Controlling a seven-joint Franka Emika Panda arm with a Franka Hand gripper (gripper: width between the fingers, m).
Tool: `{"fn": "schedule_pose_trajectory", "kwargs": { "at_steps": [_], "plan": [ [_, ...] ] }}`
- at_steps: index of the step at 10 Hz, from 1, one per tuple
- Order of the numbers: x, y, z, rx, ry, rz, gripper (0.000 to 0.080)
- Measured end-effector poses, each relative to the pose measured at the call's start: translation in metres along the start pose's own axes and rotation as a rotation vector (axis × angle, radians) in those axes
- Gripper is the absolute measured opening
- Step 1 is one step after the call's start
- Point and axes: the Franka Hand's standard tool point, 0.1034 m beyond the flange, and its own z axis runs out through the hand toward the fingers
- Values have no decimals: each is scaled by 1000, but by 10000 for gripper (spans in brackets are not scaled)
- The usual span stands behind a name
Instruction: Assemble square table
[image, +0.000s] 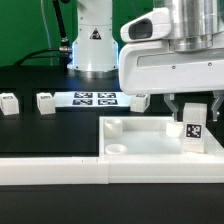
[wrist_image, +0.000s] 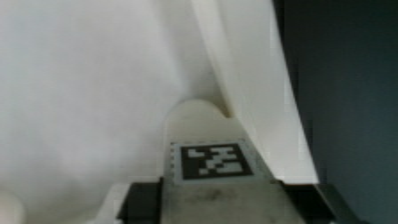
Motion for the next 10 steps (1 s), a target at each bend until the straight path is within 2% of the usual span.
{"fn": "schedule_pose_trajectory", "kwargs": {
  "at_steps": [3,5,6,8,10],
  "plan": [
    [1,0,-1,25,-27,455,296],
    [1,-1,0,74,-77,799,296],
    [1,-1,-1,85,-93,893,296],
    [-1,-5,0,93,-117,1076,296],
    [-4,-7,2,83,-127,1163,295]
  ]
}}
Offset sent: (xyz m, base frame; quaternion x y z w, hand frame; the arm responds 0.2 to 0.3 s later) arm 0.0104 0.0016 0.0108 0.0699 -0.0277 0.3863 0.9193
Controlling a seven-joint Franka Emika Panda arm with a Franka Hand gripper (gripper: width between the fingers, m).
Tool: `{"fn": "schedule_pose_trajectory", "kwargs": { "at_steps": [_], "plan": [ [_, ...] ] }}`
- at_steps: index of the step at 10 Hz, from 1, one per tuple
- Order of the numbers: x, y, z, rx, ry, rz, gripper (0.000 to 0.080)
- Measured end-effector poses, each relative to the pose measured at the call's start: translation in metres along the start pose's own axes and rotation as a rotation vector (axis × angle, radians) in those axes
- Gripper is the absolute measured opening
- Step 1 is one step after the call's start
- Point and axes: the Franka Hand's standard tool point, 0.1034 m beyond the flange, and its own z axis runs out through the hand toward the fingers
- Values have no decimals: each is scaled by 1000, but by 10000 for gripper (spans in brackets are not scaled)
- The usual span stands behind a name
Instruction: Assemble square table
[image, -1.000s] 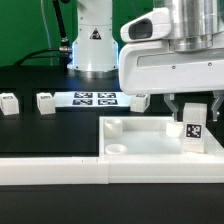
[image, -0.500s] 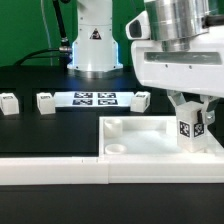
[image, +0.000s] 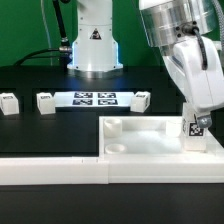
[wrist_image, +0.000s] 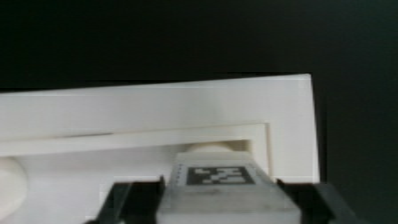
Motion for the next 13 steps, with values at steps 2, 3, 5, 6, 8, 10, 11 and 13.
{"fn": "schedule_pose_trajectory", "kwargs": {
  "at_steps": [2,3,5,6,8,10,11,13],
  "plan": [
    [-1,1,1,-4,0,-5,295],
    [-1,1,1,-4,0,-47,360],
    [1,1,-1,-25,3,-398,546],
    [2,1,-1,-26,2,-499,546],
    [2,1,-1,-27,1,-630,644],
    [4,2,-1,-45,12,-790,649],
    [7,5,-2,-107,57,-981,649],
    [10,1,-4,-155,83,-1283,649]
  ]
}}
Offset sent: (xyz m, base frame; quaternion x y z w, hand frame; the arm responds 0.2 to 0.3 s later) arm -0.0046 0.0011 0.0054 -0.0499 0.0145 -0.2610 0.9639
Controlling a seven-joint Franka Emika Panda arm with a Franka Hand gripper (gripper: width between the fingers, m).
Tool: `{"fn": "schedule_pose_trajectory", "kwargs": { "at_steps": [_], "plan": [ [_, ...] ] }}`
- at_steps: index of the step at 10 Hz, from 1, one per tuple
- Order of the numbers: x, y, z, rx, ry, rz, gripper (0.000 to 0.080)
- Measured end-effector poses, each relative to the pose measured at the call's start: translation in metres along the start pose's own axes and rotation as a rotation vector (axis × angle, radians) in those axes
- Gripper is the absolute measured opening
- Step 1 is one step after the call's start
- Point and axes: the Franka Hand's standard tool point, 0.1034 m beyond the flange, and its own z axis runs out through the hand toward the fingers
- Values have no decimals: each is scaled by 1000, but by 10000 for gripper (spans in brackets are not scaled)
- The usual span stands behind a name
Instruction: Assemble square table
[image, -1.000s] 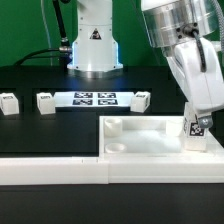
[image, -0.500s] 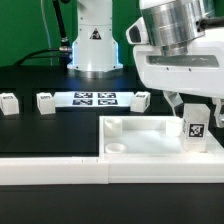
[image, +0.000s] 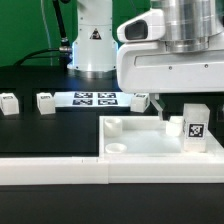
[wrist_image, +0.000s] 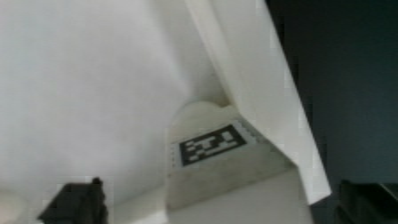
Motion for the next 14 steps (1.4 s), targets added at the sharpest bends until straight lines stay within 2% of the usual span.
{"fn": "schedule_pose_trajectory", "kwargs": {
  "at_steps": [1,2,3,4,5,6,8,10,14],
  "plan": [
    [0,0,0,-15,5,-140,649],
    [0,0,0,-13,5,-143,649],
    [0,0,0,-13,5,-122,542],
    [0,0,0,-13,5,-122,371],
    [-1,-1,0,-9,4,-36,371],
    [0,-1,0,-8,5,22,290],
    [0,-1,0,-7,6,167,290],
    [1,-2,0,5,13,346,290],
    [5,-2,-3,85,-53,968,290]
  ]
}}
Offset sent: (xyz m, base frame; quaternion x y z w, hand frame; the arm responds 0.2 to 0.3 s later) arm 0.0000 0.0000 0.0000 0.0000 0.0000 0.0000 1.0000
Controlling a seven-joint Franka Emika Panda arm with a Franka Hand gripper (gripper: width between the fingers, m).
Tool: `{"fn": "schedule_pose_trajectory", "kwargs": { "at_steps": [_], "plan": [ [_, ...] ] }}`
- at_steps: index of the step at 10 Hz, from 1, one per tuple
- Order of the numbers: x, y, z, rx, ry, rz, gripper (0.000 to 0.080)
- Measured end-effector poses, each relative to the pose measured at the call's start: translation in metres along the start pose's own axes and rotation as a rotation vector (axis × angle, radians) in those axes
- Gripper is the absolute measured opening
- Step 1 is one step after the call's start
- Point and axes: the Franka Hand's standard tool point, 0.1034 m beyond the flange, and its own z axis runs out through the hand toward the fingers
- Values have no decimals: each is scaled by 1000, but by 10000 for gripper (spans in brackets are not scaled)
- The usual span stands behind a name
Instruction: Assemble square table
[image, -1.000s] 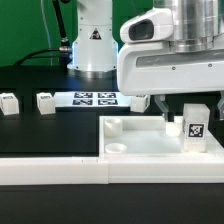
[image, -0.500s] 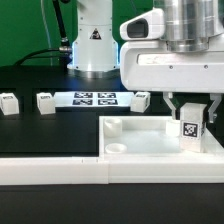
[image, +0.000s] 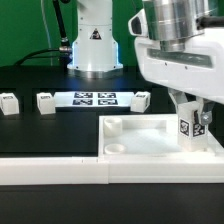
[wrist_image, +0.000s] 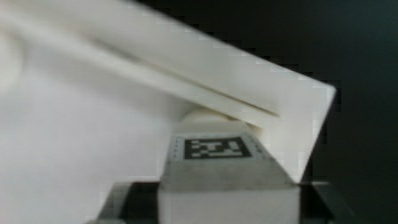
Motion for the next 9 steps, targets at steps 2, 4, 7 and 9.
{"fn": "schedule_pose_trajectory", "kwargs": {
  "at_steps": [2,4,7,9],
  "plan": [
    [-2,-2,4,30,-29,269,290],
    [-3,-4,4,48,-64,443,290],
    [-3,-5,3,49,-53,579,290],
    [-2,-4,4,47,-51,600,294]
  ]
}}
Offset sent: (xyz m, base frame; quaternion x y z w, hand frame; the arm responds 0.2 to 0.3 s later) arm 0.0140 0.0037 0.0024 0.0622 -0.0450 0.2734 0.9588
